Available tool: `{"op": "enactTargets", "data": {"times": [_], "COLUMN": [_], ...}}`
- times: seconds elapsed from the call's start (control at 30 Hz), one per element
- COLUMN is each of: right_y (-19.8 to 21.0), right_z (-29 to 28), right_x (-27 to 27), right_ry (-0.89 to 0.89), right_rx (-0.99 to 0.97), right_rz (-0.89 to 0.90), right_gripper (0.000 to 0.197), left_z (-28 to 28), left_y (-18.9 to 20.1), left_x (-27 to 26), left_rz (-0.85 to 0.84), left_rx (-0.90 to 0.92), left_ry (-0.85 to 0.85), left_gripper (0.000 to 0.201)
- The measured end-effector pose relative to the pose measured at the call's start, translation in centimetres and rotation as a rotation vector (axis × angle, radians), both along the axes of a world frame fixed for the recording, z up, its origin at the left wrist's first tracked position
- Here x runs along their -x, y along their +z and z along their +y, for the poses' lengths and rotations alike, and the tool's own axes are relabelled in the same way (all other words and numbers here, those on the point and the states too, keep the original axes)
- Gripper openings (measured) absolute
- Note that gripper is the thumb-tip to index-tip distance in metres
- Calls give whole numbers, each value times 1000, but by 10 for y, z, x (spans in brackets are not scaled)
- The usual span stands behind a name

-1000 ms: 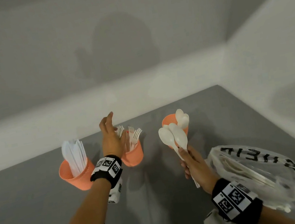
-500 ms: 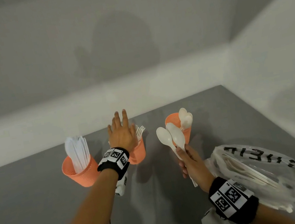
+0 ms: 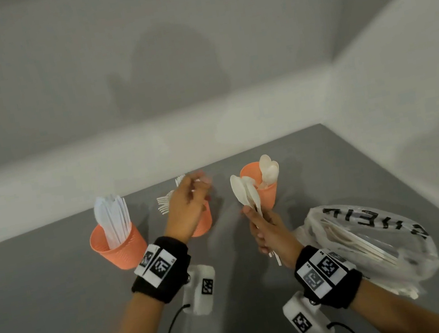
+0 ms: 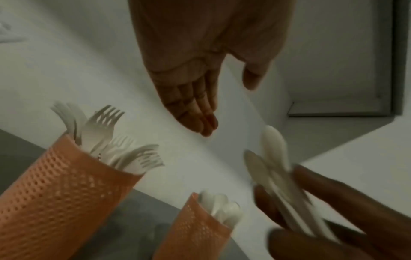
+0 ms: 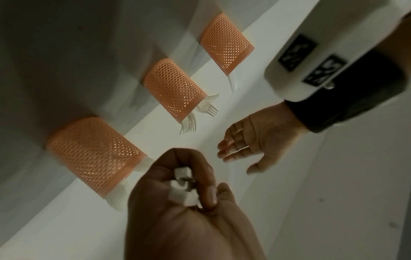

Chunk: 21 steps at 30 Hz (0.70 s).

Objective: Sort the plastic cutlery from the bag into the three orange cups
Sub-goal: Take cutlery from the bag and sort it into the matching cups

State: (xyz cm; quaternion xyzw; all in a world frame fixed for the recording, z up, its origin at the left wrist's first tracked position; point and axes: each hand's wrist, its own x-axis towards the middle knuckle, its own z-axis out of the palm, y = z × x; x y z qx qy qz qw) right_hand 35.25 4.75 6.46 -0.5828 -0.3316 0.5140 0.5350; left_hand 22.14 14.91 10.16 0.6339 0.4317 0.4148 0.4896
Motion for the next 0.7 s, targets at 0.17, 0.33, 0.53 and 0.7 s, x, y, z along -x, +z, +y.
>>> {"op": "enactTargets", "data": {"times": [0.17, 0.33, 0.53, 0.7], "right_y": [4, 1, -1, -1], "right_z": [-3, -7, -8, -15], "right_x": [20, 30, 30, 32], "right_ry": [98, 134, 74, 249], "right_rx": [-105, -65, -94, -37], "right_rz": [-120, -92, -43, 48], "right_gripper": [27, 41, 30, 33], "left_z": [-35, -48, -54, -50], "left_y": [-14, -17, -12, -8], "left_x": [1, 13, 32, 29], "left_rz": [21, 60, -8, -56], "left_rx": [-96, -145, -66, 106], "left_ry": [51, 185, 374, 193], "left_gripper": [7, 22, 26, 16]}}
